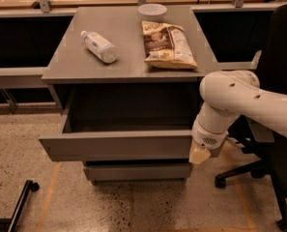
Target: Close top drawer
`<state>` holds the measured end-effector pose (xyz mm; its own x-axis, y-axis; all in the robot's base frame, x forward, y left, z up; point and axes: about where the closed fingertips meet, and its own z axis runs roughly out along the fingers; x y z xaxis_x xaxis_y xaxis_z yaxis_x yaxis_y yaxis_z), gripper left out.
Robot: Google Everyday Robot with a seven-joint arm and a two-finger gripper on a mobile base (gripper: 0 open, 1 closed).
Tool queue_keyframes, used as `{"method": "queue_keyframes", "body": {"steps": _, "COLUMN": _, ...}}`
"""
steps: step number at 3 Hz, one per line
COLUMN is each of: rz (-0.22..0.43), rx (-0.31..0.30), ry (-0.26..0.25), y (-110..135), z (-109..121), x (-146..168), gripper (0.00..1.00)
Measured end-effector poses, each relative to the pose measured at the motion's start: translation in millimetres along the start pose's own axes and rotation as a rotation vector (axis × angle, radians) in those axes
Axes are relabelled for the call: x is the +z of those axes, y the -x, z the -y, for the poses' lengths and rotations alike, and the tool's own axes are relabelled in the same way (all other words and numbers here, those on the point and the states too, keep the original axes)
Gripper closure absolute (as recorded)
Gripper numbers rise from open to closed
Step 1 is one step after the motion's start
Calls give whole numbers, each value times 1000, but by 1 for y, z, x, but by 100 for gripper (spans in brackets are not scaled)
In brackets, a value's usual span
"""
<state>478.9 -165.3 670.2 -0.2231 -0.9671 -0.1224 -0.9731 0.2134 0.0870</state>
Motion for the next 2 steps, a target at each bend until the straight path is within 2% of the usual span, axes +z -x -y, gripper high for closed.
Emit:
{"method": "queue_keyframes", "body": {"steps": 1, "rz": 18, "rx": 11, "ry": -70, "y": 8, "z": 21, "x": 2, "gripper": 100}}
{"method": "queue_keyframes", "body": {"steps": 2, "rz": 47, "rx": -21, "ry": -139, "y": 19, "z": 58, "x": 9, "gripper": 100}}
